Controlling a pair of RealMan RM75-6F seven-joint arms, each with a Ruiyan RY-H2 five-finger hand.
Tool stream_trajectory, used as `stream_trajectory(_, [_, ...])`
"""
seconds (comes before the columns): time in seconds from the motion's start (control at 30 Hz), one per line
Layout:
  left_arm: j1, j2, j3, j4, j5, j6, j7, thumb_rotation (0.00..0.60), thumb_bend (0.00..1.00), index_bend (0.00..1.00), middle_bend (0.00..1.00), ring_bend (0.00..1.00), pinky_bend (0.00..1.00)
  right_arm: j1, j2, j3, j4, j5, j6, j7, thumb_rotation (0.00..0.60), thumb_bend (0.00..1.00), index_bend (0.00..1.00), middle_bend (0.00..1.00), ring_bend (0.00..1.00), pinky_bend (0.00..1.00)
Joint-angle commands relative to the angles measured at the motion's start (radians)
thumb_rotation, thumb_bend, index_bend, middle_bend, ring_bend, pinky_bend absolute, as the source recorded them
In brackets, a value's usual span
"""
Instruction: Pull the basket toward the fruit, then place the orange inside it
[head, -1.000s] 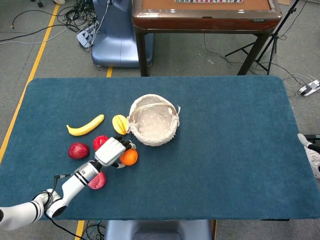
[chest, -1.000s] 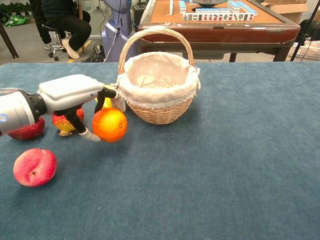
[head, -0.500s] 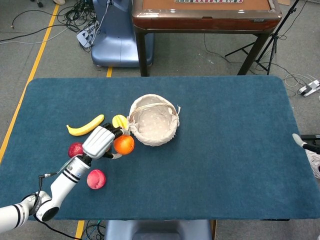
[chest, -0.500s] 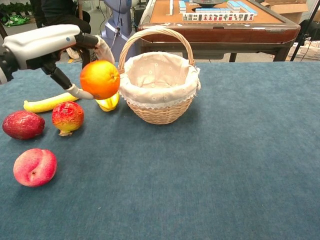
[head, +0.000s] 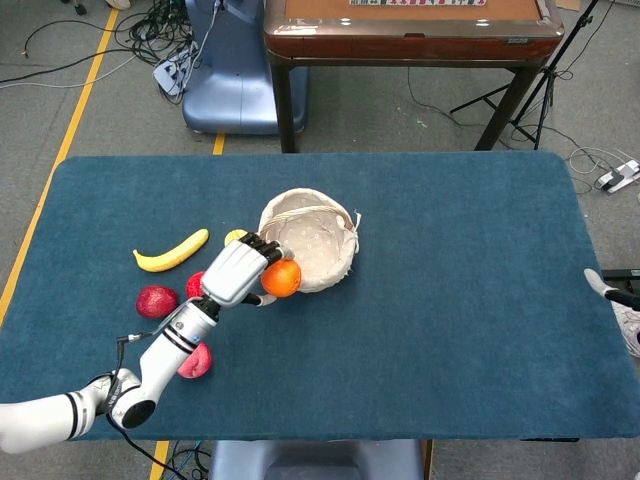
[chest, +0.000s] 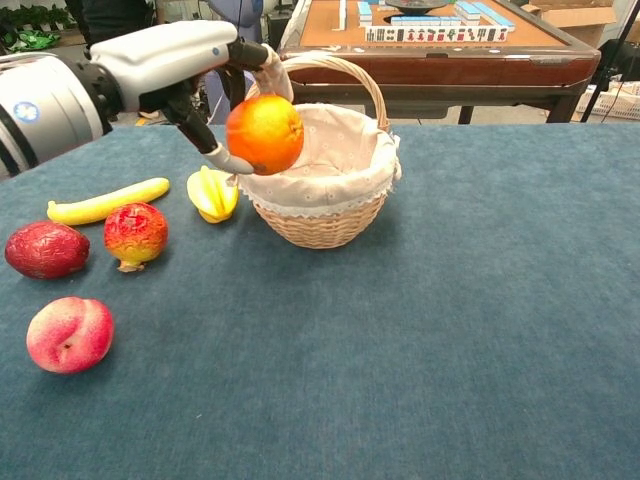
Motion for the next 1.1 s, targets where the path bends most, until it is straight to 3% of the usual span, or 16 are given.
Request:
stream_trajectory(0.03, [-0.023,-0.039,-0.025,0.026,-0.049,-0.008,0.052,0.600,0.15,0.39,0.35,0.44,0.34,-0.002,0.000,0.000,0.001,-0.001,0.001,0.003,0.600,0.16,0.00,0.00,0.00,0.13])
stream_trajectory(0.27, [-0.037,-0.075,-0.046,0.061,-0.126,0.000,0.136,0.600,0.15,0.27,0.28,0.38,0.34,-0.007,0.003,0.002,0.001,-0.004,-0.001,0.013,0.600,0.16,0.00,0.01,0.00,0.13])
stream_trajectory(0.47, [-0.016,-0.044,-0.036,0.024,-0.140,0.026,0.155,0.600,0.14,0.23,0.25,0.35,0.34,-0.010,0.003,0.003,0.007,-0.006,-0.004,0.020,0.600,0.16,0.00,0.01,0.00,0.13])
stream_trajectory(0.87, [0.140,0.193,0.062,-0.209,-0.142,0.123,0.207,0.600,0.14,0.24,0.24,0.35,0.34,-0.025,0.016,-0.008,0.035,-0.029,-0.012,0.055,0.600,0.16,0.00,0.02,0.00,0.14])
stream_trajectory(1.1, [0.267,0.315,0.131,-0.267,-0.138,0.207,0.165,0.600,0.14,0.24,0.24,0.35,0.34,-0.036,0.027,-0.074,0.115,-0.157,-0.037,0.097,0.600,0.19,0.00,0.02,0.00,0.16])
